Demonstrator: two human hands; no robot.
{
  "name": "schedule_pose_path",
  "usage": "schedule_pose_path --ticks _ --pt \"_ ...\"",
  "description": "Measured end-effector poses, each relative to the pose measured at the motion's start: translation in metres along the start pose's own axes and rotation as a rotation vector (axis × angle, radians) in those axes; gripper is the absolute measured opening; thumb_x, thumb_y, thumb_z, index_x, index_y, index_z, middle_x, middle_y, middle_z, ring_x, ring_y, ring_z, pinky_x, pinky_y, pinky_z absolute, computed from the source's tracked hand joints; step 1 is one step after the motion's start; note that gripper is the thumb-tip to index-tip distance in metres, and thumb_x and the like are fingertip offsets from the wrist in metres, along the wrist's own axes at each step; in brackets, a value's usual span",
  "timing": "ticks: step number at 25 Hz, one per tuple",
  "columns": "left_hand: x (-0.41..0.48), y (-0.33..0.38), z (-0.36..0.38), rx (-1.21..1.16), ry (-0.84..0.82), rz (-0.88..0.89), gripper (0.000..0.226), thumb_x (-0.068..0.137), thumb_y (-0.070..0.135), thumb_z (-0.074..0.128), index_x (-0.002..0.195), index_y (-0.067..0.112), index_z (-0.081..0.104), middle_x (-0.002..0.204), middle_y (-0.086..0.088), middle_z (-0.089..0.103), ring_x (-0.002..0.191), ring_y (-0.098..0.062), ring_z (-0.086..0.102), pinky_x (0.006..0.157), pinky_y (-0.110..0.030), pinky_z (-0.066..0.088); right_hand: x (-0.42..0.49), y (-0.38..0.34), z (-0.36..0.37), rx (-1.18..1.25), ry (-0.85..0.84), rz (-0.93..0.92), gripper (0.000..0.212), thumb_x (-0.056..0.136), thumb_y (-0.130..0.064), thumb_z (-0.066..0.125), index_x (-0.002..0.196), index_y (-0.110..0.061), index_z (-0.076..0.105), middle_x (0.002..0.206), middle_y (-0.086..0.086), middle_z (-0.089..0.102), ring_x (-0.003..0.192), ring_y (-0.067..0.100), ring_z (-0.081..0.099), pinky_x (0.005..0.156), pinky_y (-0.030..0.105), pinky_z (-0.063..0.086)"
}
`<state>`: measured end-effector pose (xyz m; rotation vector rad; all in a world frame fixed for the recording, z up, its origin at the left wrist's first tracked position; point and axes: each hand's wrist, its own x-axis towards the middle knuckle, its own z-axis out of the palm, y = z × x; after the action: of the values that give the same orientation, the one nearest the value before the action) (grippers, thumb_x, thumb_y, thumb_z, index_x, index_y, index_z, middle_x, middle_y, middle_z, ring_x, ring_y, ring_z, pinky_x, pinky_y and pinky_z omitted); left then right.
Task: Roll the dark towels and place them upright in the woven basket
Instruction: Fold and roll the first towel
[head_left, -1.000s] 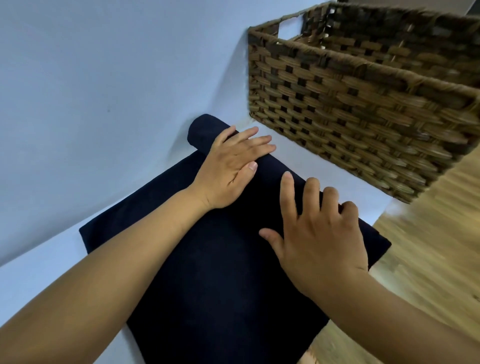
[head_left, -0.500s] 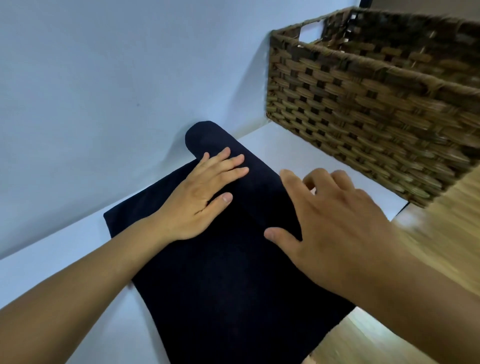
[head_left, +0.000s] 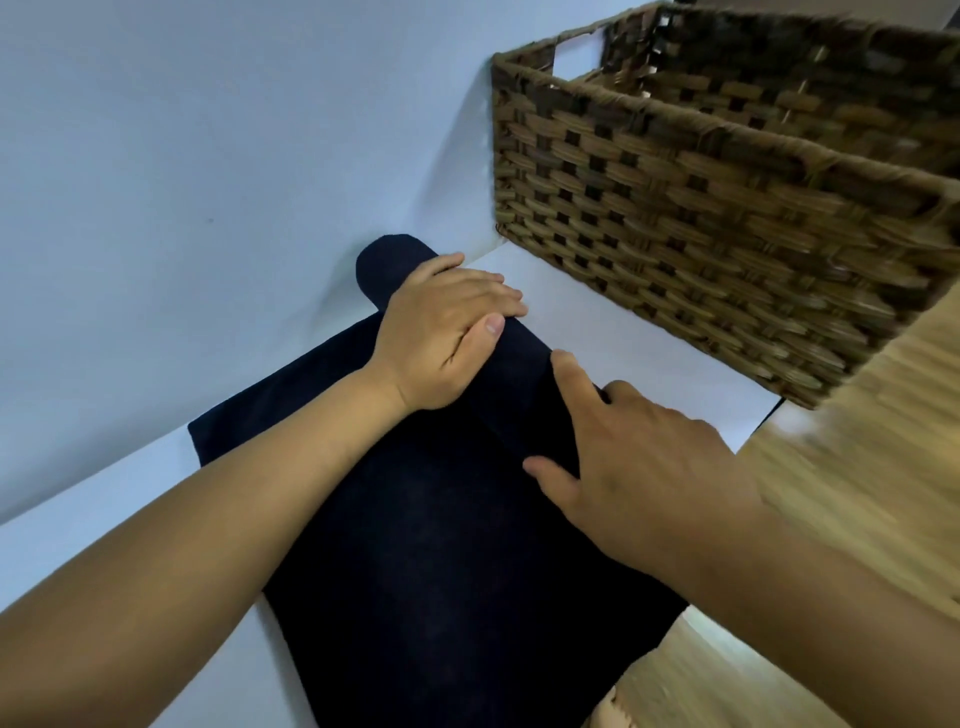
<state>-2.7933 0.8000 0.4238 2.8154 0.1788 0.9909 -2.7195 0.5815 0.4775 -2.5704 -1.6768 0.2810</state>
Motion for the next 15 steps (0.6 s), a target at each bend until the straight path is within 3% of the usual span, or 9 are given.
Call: schedule_pose_path --ticks 5,11,15 --pt "0.026 0.0 0.018 0.048 -0.024 -0.072 0.049 0.098 0.03 0.027 0.112 0.018 0.072 0.121 0.002 0.07 0.124 -0.019 0.057 0.114 -0.048 0.027 0.027 0.026 -0.006 -0.168 0.047 0.019 0.073 0.095 -0.059 0.037 0.146 -0.031 -0.007 0.132 0.009 0.047 0.108 0.031 0.057 0.067 0.037 0.038" --pt "-0.003 0.003 -0.002 0.011 -0.139 -0.098 0.047 0.101 0.03 0.027 0.138 0.018 0.054 0.146 0.001 0.05 0.145 -0.02 0.03 0.121 -0.054 0.008 0.013 0.005 0.018 -0.469 0.254 0.011 0.075 0.097 -0.055 0.026 0.153 -0.015 -0.003 0.124 0.022 0.047 0.088 0.033 0.052 0.062 0.037 0.037" --pt "-0.038 0.005 -0.023 -0.041 -0.187 -0.141 0.048 0.102 0.03 0.033 0.148 0.017 0.039 0.157 0.001 0.033 0.151 -0.02 0.013 0.12 -0.059 0.004 -0.003 -0.018 0.041 -0.435 0.301 0.04 0.072 0.098 -0.056 0.025 0.154 -0.013 0.011 0.142 0.035 0.035 0.116 0.051 0.043 0.088 0.058 0.037"
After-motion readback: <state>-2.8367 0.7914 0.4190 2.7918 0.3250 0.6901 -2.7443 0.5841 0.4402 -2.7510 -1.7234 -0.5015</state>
